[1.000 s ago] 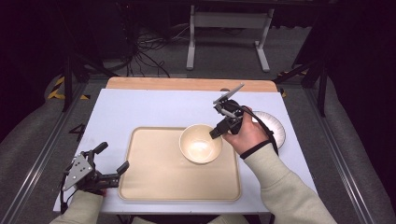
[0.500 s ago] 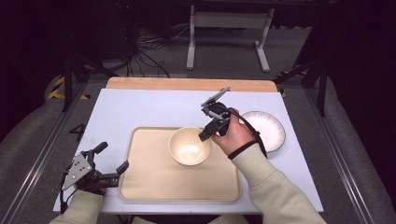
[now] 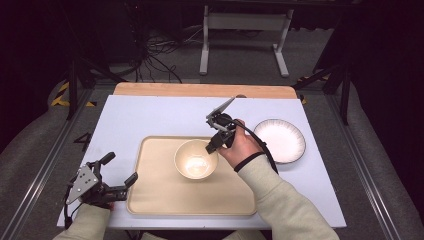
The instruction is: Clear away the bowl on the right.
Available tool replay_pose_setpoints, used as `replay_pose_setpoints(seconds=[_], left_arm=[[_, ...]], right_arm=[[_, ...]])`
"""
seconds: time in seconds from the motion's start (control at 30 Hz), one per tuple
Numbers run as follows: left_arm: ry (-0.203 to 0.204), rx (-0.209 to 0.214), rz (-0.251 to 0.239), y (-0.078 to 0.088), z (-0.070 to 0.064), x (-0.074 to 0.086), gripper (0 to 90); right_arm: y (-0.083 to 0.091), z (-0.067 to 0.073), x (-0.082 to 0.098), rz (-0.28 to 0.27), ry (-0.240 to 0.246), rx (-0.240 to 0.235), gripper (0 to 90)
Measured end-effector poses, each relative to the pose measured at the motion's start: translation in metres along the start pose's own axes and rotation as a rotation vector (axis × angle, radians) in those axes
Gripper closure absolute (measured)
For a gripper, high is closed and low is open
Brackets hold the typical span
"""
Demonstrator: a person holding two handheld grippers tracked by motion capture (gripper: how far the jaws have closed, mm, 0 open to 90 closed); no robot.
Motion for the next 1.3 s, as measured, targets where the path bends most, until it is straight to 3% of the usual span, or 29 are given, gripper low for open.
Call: replay_pose_setpoints(seconds=[0.63,0.9,1.3], left_arm=[[0.0,-0.003,0.0,0.0,0.0,0.0,0.1],[-0.005,-0.002,-0.002,0.0,-0.001,0.0,0.1],[-0.002,-0.004,-0.003,0.0,-0.001,0.0,0.1]], right_arm=[[-0.031,-0.008,0.002,0.029,-0.017,-0.013,83.2],[-0.038,-0.011,0.002,0.037,-0.026,-0.025,83.0],[-0.044,-0.014,0.002,0.042,-0.007,-0.002,82.4]])
Point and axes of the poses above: each handheld gripper's, and its own axes: y roughly backward along the jaws, x roughly out of its underside, z roughly to its left, the point moved 4 cm from there along -y, roughly forward along the jaws, and after that the axes turned 13 degrees about -x, right-handed, at the moved point
